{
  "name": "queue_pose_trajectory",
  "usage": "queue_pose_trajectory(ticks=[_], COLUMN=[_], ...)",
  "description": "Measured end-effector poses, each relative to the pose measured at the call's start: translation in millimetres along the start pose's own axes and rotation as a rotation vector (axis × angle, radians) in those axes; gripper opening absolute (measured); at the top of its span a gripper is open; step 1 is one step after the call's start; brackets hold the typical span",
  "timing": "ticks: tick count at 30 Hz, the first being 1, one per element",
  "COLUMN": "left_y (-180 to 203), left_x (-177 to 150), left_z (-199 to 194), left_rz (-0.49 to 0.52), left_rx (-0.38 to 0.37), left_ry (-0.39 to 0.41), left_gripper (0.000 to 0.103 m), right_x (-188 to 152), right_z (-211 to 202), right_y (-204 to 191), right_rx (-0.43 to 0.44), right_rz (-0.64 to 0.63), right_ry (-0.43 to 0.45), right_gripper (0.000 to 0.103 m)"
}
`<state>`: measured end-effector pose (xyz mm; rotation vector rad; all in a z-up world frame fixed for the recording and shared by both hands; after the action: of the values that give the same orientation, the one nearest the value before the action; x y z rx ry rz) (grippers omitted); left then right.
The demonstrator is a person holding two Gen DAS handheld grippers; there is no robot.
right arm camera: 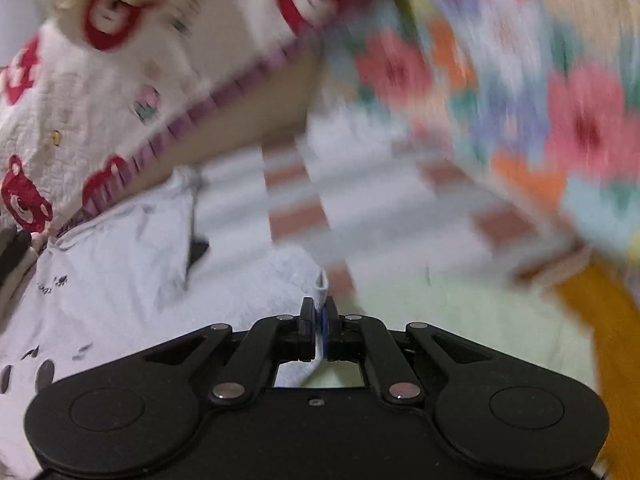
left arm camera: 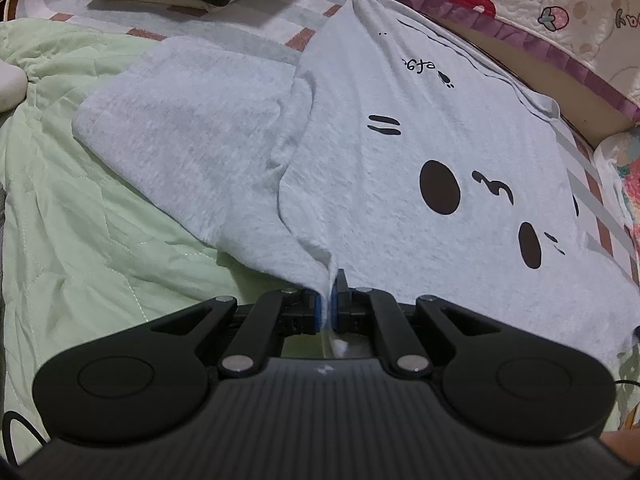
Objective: Fold clothes
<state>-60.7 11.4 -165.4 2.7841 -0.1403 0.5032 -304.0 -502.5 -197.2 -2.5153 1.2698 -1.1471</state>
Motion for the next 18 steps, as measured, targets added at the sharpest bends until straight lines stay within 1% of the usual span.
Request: queue_pose_trajectory(ticks=[2, 3, 4, 5, 8, 10, 12, 14, 15, 16, 18], left_y=[-1, -1, -1, -1, -3, -6, -9, -11, -10, -9, -6], left_x=[0, 0, -1, -1, 2, 7, 10, 11, 10, 9, 9], left_z=[1, 1, 2, 3, 5, 8, 11, 11, 9, 6, -3], left_rz=[-0.007, -0.011, -0.012, -0.012, -0.002, 0.007, 0.001, -0.013, -0.008, -0.001, 0.013], left_rx=[-0.002, -0.004, -0.003, -0.003, -0.006, -0.011, -0.017, -0.033, -0.034, -0.036, -0.05], left_ry=[-0.002, -0.004, -0.005, -0.007, -0.018, -0.02, -0.015, -0.01, -0.003, 0.004, 0.018], left_gripper=[0.005, 0.005, 0.005, 0.005, 0.006, 0.007, 0.007, 0.006, 0.004, 0.004, 0.004], right_x=[-1, -2, -3, -4, -10, -12, -16, -15, -12, -9, 2], right_z=[2, 3, 3, 3, 4, 11, 21, 29, 30, 31, 21], right_y=[13, 18, 21, 23, 22, 16, 12, 10, 6, 2, -14], right_rx=[0.102, 0.13, 0.155, 0.155, 0.153, 0.17, 0.185, 0.182, 0.189, 0.196, 0.209], right_rz=[0.139, 0.18, 0.218, 0.235, 0.25, 0.257, 0.271, 0.272, 0.249, 0.222, 0.093], right_ry=[-0.02, -0.024, -0.028, -0.034, -0.05, -0.054, -0.05, -0.029, -0.013, 0.003, 0.066], right_gripper=[0.011, 0.016, 0.029, 0.035, 0.042, 0.057, 0.062, 0.062, 0.043, 0.007, 0.005])
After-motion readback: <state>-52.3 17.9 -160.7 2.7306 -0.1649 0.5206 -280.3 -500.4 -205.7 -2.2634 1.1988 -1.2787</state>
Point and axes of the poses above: each gripper's, at about its wrist camera, not at the fingertips, and z roughly the way its jaws point, y to its right, x to its top, the point moved 5 cm from there along z, roughly the way its jaws point, and after that the axes turned 6 degrees about -y, right-handed, at the moved point
